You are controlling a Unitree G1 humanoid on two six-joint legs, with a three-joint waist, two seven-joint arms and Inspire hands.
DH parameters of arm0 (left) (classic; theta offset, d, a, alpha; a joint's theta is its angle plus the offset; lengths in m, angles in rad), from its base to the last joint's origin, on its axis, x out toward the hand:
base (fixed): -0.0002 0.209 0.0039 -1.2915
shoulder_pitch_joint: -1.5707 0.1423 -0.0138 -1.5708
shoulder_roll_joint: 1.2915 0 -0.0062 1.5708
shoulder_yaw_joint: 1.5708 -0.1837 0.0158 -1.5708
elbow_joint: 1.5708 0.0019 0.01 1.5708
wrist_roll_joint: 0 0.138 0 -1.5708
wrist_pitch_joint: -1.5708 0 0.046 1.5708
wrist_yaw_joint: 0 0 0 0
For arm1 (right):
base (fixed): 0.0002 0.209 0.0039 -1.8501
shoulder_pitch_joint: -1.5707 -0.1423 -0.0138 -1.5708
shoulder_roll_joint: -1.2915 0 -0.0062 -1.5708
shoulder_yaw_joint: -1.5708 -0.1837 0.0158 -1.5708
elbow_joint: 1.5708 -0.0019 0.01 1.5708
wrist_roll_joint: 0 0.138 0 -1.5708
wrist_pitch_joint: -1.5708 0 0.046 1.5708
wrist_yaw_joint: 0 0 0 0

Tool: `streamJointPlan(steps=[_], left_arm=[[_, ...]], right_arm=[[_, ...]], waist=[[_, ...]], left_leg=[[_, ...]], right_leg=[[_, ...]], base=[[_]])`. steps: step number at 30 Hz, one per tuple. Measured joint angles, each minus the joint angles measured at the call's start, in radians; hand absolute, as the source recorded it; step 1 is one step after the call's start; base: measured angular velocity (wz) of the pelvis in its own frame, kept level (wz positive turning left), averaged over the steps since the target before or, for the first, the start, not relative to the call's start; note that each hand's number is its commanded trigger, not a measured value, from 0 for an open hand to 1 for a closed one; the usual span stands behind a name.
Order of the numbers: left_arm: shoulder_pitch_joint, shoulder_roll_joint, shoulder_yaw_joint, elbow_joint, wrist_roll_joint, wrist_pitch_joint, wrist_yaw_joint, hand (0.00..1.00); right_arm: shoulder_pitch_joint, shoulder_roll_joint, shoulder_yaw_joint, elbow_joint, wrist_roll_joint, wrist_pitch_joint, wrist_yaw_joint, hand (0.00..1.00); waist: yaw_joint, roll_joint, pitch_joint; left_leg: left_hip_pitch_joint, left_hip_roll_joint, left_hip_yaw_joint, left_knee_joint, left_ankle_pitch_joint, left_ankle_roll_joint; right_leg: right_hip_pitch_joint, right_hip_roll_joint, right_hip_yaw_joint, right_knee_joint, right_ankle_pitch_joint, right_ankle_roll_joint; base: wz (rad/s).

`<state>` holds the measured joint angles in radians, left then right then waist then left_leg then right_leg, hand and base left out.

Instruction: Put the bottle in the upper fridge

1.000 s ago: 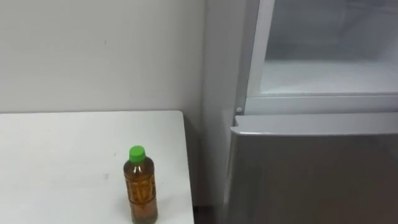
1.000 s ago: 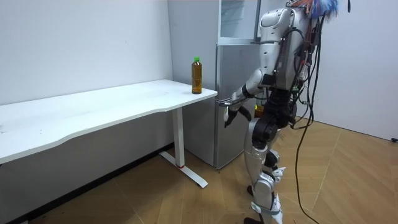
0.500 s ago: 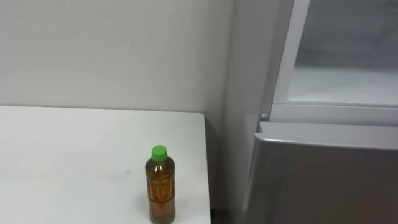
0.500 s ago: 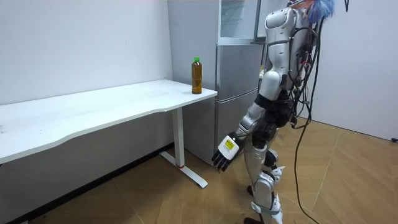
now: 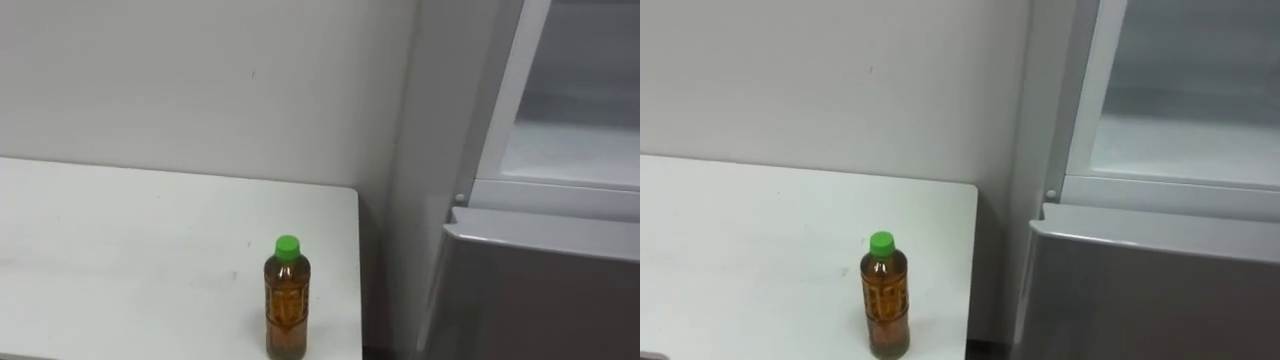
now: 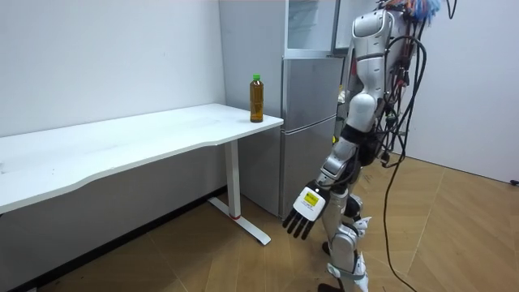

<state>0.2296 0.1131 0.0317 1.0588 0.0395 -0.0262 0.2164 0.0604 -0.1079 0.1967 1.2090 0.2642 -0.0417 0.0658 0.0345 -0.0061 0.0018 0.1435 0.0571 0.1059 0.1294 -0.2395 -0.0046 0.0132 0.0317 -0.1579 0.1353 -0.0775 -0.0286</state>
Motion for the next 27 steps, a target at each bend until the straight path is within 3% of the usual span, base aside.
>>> streamJointPlan(steps=[12,16,21,23,27], left_arm=[[-0.015,-0.006,-0.004,0.021,-0.004,-0.019,0.019,0.0],[-0.02,-0.005,0.002,0.021,0.0,-0.025,0.016,0.0],[-0.025,-0.006,-0.001,0.02,-0.001,-0.026,0.019,0.0],[-0.023,-0.004,-0.001,0.02,0.0,-0.026,0.028,0.0],[-0.02,-0.002,-0.005,0.02,0.001,-0.023,0.039,0.0]], right_arm=[[-0.002,-0.006,-0.003,-0.051,0.005,0.0,0.021,0.0],[0.001,-0.021,-0.019,-0.285,0.005,0.001,0.042,0.0],[-0.001,-0.01,-0.018,-0.541,0.028,-0.019,0.04,0.0],[0.029,-0.009,-0.005,-0.622,0.042,0.012,0.036,0.0],[0.082,-0.016,0.002,-0.749,0.068,0.03,0.045,0.0]], waist=[[0.002,0.002,0.0006],[0.002,-0.001,-0.0029],[0.007,0.001,-0.0016],[0.013,-0.007,0.0002],[0.017,-0.012,0.0026]], left_leg=[[0.002,0.0,0.0,0.001,-0.001,0.0],[-0.015,-0.001,-0.001,0.007,-0.001,-0.001],[-0.007,0.001,-0.003,0.008,0.0,-0.001],[-0.007,0.0,-0.003,0.007,0.0,-0.001],[-0.009,-0.001,0.0,0.006,0.0,-0.001]], right_leg=[[0.002,-0.002,-0.006,0.0,-0.001,0.001],[-0.016,-0.004,-0.009,0.005,0.0,-0.001],[-0.006,0.0,-0.006,-0.001,0.0,0.0],[-0.006,-0.001,-0.006,-0.001,-0.001,0.001],[-0.01,-0.003,-0.006,0.001,-0.002,0.002]], base=[[0.01],[0.0],[0.02],[0.0],[-0.02]])
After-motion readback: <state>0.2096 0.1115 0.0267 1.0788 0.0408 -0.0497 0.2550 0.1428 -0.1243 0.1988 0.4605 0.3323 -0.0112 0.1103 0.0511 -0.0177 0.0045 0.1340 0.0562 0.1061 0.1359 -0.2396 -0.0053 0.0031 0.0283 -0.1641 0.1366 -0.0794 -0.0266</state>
